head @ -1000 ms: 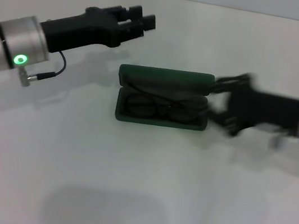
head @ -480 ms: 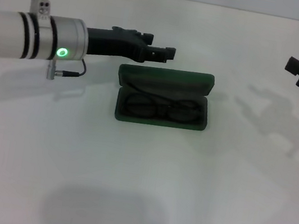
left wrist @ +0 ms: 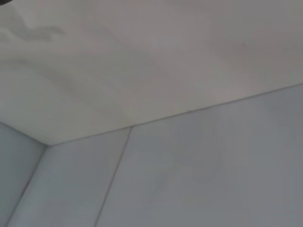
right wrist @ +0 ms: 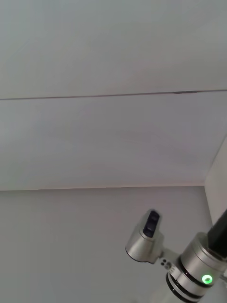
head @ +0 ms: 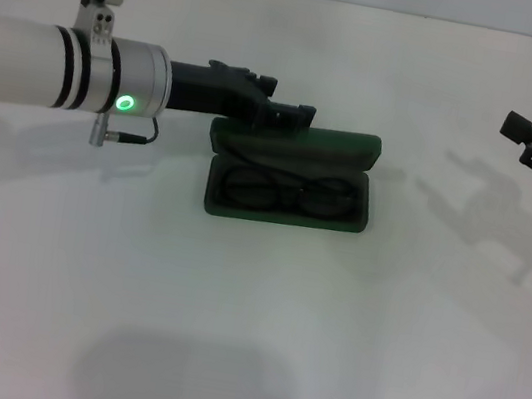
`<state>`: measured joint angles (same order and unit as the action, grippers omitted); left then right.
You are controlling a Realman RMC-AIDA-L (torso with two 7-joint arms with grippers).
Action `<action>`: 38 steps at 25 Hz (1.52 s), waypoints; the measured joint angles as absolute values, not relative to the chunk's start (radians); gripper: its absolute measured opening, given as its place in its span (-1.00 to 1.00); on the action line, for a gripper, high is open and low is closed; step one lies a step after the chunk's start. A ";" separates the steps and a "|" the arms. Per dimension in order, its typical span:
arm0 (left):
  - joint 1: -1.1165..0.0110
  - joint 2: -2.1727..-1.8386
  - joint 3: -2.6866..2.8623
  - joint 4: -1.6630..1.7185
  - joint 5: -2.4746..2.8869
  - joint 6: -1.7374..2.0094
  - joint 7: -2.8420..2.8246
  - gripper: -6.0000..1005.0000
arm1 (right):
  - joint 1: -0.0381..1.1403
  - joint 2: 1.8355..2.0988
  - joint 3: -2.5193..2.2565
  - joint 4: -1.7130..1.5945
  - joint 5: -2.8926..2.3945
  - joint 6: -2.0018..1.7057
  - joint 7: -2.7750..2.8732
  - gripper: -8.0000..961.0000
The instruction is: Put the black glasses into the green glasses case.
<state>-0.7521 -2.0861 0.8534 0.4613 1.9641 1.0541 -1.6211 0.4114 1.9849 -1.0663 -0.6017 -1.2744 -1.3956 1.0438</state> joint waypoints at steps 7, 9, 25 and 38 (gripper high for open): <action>-0.698 -2.088 0.929 0.475 1.938 1.063 -1.541 0.61 | 0.422 1.988 -1.066 -0.599 -1.275 -1.375 1.039 0.25; -0.682 -2.089 0.953 0.474 1.920 1.068 -1.503 0.61 | 0.425 1.992 -1.067 -0.599 -1.275 -1.359 1.032 0.25; -0.471 -2.027 0.957 0.508 1.608 1.727 -1.006 0.61 | 0.524 1.999 -1.107 -0.593 -1.477 -1.637 1.052 0.26; -0.385 -2.022 0.958 0.525 1.609 1.892 -0.898 0.61 | 0.597 2.028 -1.270 -0.505 -1.451 -1.620 0.939 0.52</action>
